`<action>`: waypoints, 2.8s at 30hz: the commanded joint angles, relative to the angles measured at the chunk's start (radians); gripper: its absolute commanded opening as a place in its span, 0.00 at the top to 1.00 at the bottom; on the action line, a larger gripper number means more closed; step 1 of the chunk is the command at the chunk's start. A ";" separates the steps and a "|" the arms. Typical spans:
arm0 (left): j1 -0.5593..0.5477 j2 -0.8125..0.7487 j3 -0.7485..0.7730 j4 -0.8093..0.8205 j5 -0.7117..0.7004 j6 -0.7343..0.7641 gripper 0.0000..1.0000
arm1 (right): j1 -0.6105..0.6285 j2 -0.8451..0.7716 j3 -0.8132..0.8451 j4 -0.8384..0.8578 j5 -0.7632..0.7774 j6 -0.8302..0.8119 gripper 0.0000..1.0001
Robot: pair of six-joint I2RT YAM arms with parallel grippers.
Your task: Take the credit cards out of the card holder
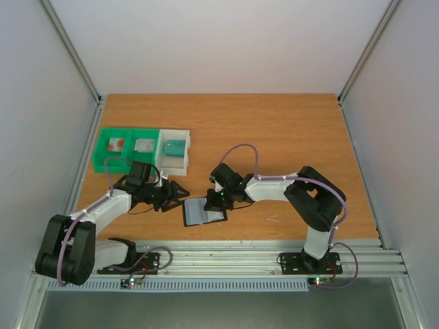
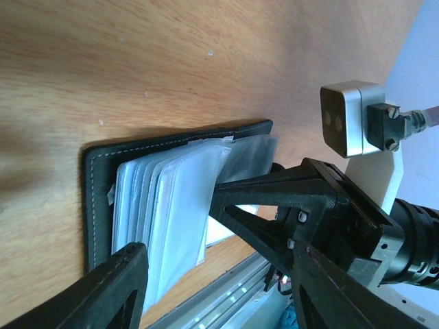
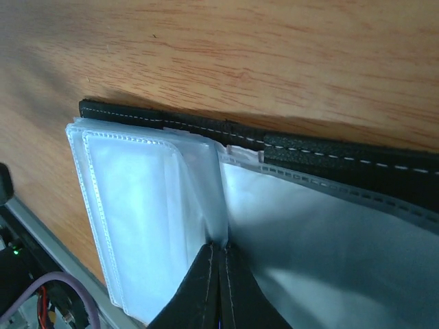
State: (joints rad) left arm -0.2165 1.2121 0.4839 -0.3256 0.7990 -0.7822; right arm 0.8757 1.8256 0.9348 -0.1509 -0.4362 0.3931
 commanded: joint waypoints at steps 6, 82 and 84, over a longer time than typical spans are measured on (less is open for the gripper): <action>-0.029 0.088 -0.041 0.217 0.005 -0.071 0.46 | -0.015 -0.008 -0.073 0.043 0.017 0.036 0.99; -0.145 0.142 0.025 0.121 -0.158 -0.023 0.62 | -0.032 -0.005 -0.059 -0.036 0.032 0.006 0.99; -0.144 0.144 0.025 0.122 -0.159 -0.022 0.62 | -0.032 -0.006 -0.059 -0.031 0.031 0.006 0.99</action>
State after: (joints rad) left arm -0.3561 1.3518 0.5087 -0.2279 0.6468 -0.8219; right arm 0.8459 1.8046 0.8848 -0.1013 -0.4641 0.4088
